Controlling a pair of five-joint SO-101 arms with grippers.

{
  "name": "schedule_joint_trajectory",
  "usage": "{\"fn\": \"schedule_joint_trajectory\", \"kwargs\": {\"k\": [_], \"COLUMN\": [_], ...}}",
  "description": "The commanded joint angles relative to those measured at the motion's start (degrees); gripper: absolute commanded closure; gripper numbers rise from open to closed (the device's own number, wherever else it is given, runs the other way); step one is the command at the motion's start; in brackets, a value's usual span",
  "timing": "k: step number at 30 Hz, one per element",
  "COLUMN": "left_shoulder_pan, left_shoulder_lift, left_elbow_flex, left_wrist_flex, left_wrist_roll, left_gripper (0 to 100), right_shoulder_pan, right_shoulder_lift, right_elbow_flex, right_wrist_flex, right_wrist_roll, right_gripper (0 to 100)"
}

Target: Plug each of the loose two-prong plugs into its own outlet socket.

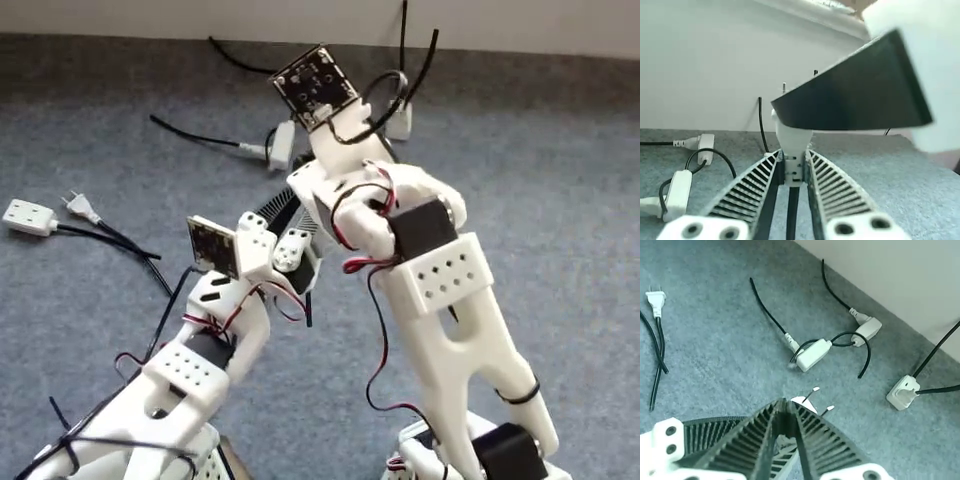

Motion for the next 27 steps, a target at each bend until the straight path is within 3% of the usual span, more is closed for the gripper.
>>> {"fn": "schedule_joint_trajectory", "kwargs": {"k": [1,7,13,20,27], "left_shoulder_pan": [0.13,1.01,1.01,0.92,0.57], "left_shoulder_lift": [-11.03,-27.21,-35.03,-27.3,-8.66], "left_elbow_flex": [-1.71,-1.71,-1.27,-1.89,-8.13], "left_wrist_flex": [4.04,18.2,23.21,22.95,20.48], "left_wrist_roll": [0.35,4.22,4.66,4.48,4.4], "left_gripper": [100,100,100,100,100], "right_shoulder_pan": [2.51,2.51,3.03,6.11,9.8], "right_shoulder_lift": [1.01,3.91,4.0,2.77,-8.75], "right_elbow_flex": [1.8,4.18,4.09,2.42,1.36], "right_wrist_flex": [-3.47,-6.11,-6.11,-5.76,-5.67], "right_wrist_roll": [0.7,0.7,0.7,0.35,0.18], "right_gripper": [99.2,99.2,99.2,99.2,99.2]}}
